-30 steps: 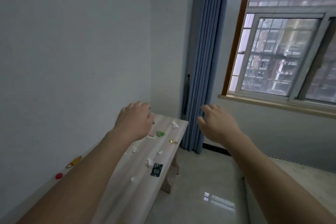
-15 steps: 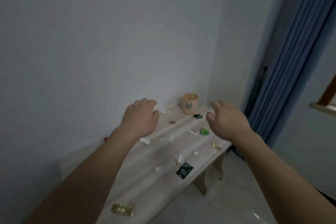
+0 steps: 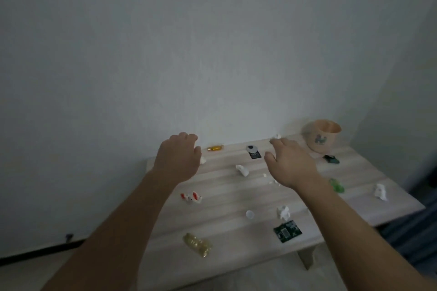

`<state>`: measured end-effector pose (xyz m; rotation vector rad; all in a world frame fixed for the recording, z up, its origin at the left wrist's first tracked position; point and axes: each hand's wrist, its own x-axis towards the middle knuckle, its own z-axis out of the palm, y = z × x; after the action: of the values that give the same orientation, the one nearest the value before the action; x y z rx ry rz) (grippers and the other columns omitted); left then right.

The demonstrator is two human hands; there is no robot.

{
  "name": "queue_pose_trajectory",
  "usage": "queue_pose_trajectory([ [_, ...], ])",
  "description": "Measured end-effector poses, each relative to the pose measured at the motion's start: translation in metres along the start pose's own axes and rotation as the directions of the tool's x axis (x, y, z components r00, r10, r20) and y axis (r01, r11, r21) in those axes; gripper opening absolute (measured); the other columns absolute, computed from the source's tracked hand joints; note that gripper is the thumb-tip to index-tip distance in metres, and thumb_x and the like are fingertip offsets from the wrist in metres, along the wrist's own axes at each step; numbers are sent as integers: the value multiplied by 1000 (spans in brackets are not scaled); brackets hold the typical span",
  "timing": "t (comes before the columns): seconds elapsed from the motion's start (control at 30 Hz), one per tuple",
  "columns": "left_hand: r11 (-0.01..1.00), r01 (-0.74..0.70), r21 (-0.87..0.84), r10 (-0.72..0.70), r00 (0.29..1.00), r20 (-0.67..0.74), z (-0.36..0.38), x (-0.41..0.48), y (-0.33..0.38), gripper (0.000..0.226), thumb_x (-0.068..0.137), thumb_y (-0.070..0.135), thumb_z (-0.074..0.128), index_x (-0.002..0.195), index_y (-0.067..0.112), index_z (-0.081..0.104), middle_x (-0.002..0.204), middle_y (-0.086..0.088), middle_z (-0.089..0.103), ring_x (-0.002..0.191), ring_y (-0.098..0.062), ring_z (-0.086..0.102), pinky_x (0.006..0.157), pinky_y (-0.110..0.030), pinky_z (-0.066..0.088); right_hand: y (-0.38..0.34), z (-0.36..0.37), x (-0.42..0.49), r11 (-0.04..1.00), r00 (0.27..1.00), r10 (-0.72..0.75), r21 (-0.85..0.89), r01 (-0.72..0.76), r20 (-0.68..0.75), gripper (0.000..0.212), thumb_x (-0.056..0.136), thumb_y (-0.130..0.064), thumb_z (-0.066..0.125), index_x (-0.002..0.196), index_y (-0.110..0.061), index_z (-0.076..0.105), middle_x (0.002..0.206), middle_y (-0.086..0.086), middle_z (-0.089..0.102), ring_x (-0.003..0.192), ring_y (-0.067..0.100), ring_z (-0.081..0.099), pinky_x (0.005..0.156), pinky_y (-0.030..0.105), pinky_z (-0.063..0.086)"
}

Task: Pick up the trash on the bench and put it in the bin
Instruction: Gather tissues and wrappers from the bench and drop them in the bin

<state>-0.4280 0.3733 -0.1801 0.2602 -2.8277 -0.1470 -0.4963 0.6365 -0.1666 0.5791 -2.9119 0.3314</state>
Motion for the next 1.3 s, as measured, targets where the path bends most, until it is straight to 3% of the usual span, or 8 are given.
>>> queue_pose_trajectory([
  [0.33,993,114,25,-115,991,68,63,10,-32,37,94,32,41,124,15,55,122,-10,59,108,-30,55,91,-40,45,-6,76,51,994,990,-103,-9,105,97,40,94,-34,38,121,-10,54,124,10,57,113,29,49,90,39,40],
  [0.6,958,285,15,-285,953,101,106,11,-9,43,94,34,39,130,13,52,128,-12,56,114,-33,52,96,-41,41,33,118,93,973,961,-228,14,229,158,39,95,-33,39,122,-9,54,122,10,59,110,30,52,89,40,44],
  [0.77,911,412,8,-410,904,120,132,-8,15,40,94,31,44,129,13,52,128,-11,56,115,-33,52,96,-42,41,65,142,108,945,924,-325,103,310,200,37,95,-33,38,118,-9,55,117,12,61,102,30,54,82,39,43],
  [0.9,865,502,10,-497,852,168,157,-36,31,42,92,35,42,128,14,52,126,-9,56,114,-32,52,96,-41,43,84,167,107,932,881,-362,120,342,305,46,94,-33,34,131,-9,48,124,12,58,105,28,53,88,39,46],
  [1.03,810,586,33,-573,778,257,181,-64,35,46,92,37,39,131,16,49,131,-7,53,118,-29,50,97,-40,41,86,190,98,911,831,-408,114,395,379,42,95,-33,36,124,-8,51,120,14,59,101,29,53,83,37,44],
  [1.3,771,636,10,-577,693,433,240,-98,15,47,91,35,46,133,15,46,132,-7,51,116,-29,48,94,-40,42,71,229,73,909,750,-392,97,407,532,43,97,-32,33,130,-8,47,129,13,54,112,29,49,93,38,42],
])
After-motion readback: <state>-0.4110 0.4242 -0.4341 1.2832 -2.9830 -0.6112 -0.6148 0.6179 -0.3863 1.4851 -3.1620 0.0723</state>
